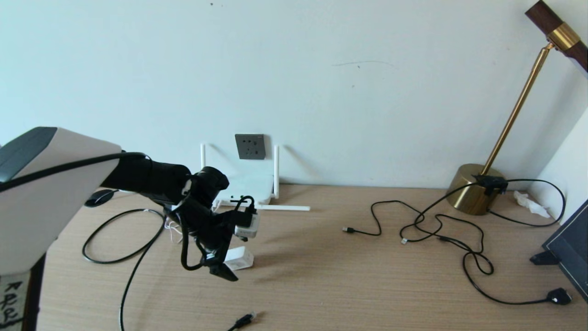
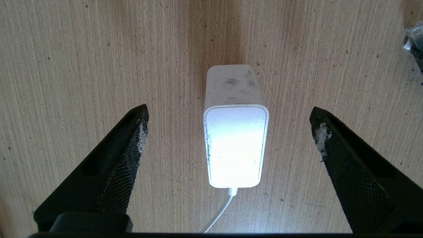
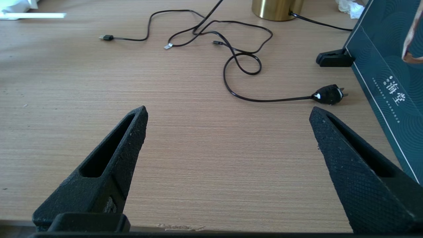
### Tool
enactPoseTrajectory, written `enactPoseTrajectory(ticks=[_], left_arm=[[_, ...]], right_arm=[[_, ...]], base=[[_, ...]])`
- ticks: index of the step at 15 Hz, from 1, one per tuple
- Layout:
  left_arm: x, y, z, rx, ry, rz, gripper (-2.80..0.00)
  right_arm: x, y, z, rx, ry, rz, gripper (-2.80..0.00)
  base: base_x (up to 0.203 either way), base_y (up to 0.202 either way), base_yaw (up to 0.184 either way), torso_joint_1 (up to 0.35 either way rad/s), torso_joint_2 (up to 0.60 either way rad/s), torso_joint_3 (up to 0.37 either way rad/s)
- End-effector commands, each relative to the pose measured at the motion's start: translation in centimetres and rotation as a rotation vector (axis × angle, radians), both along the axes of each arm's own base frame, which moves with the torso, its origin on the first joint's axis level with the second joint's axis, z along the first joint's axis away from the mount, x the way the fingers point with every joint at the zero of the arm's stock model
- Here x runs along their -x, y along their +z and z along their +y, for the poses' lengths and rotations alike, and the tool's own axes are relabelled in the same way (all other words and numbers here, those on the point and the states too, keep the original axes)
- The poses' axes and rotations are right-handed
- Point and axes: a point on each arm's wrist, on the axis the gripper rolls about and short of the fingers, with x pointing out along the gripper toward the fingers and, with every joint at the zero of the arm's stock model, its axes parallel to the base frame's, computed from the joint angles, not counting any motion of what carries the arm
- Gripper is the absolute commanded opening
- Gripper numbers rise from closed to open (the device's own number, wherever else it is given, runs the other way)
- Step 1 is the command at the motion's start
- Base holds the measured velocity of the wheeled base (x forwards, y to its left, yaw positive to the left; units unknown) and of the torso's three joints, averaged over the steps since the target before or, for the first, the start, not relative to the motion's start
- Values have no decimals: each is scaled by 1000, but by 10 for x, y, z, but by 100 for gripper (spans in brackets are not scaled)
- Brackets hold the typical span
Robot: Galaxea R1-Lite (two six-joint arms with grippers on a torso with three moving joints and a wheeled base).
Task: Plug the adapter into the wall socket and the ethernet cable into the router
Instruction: Pick up plug
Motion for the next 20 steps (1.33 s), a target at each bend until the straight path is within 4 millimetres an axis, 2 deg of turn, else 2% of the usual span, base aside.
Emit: enactPoseTrajectory(ticks=[1, 10, 16, 17, 20], left_arm=[[0, -2, 0, -1, -7, 5, 0], [-2, -5, -2, 2, 4, 16, 0], [-7, -4, -10, 11, -2, 1, 0], [-7, -5, -10, 10, -2, 5, -280], [-7, -6, -10, 9, -2, 9, -280]], right_arm=[[0, 0, 0, 0, 0, 0, 0], [0, 0, 0, 0, 0, 1, 0], [0, 0, 0, 0, 0, 1, 0], [0, 0, 0, 0, 0, 0, 0], [0, 0, 0, 0, 1, 1, 0]], base=[[0, 0, 0, 0, 0, 0], [0, 0, 0, 0, 0, 0], [0, 0, 0, 0, 0, 0], [0, 0, 0, 0, 0, 0], [0, 0, 0, 0, 0, 0]])
